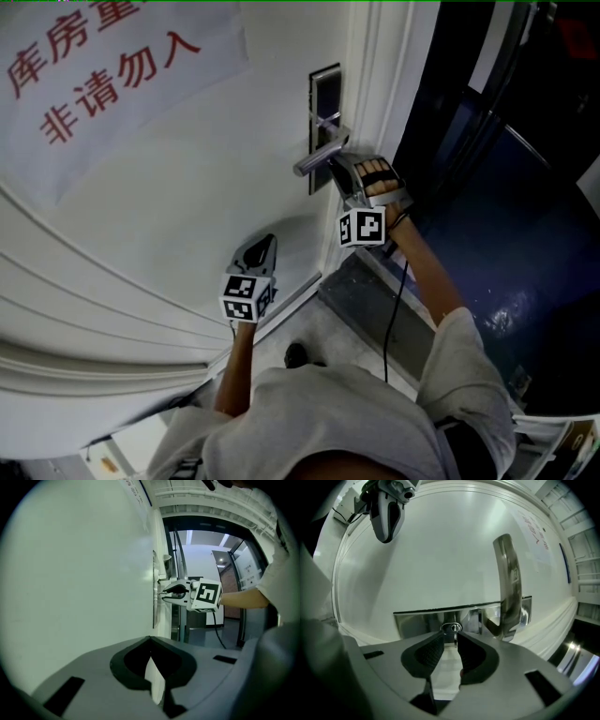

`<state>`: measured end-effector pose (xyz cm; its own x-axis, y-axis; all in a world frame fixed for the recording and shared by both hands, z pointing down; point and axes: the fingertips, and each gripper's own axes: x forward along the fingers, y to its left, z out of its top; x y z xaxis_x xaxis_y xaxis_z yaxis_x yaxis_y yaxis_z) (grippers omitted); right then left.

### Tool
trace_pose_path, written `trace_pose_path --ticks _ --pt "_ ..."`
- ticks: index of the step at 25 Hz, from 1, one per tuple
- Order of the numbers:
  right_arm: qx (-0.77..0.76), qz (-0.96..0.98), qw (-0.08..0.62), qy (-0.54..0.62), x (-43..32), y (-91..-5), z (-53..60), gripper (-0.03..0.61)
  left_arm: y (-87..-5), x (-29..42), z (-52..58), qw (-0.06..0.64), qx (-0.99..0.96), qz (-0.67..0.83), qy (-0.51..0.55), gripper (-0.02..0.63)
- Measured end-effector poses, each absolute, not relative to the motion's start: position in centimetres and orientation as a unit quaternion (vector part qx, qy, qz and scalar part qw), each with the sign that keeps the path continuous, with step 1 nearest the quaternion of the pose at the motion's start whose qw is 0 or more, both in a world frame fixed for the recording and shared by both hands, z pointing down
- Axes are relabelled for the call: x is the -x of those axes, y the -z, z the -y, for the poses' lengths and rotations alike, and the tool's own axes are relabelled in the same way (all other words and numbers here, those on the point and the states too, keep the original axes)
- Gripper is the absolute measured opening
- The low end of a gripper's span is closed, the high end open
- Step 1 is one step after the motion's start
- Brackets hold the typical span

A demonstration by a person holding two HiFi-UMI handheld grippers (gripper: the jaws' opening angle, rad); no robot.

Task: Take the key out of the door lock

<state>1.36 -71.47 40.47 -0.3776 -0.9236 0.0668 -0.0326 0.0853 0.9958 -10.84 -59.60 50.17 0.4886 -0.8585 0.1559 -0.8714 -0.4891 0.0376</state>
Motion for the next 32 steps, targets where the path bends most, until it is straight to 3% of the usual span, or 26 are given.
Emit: trace_pose_path --ticks 6,32 --pt "-0.396 0.600 0.389 0.576 -1.0 -39.8 71.9 0.036 -50.2 11.1 59.7 0.058 -0.860 0.503 -0.058 0.018" --pt "-0.406 0.589 0.382 0.585 -1.8 -39.8 70.9 0.031 -49.9 9.8 60.3 0.055 -0.864 0.497 -0.055 0.018"
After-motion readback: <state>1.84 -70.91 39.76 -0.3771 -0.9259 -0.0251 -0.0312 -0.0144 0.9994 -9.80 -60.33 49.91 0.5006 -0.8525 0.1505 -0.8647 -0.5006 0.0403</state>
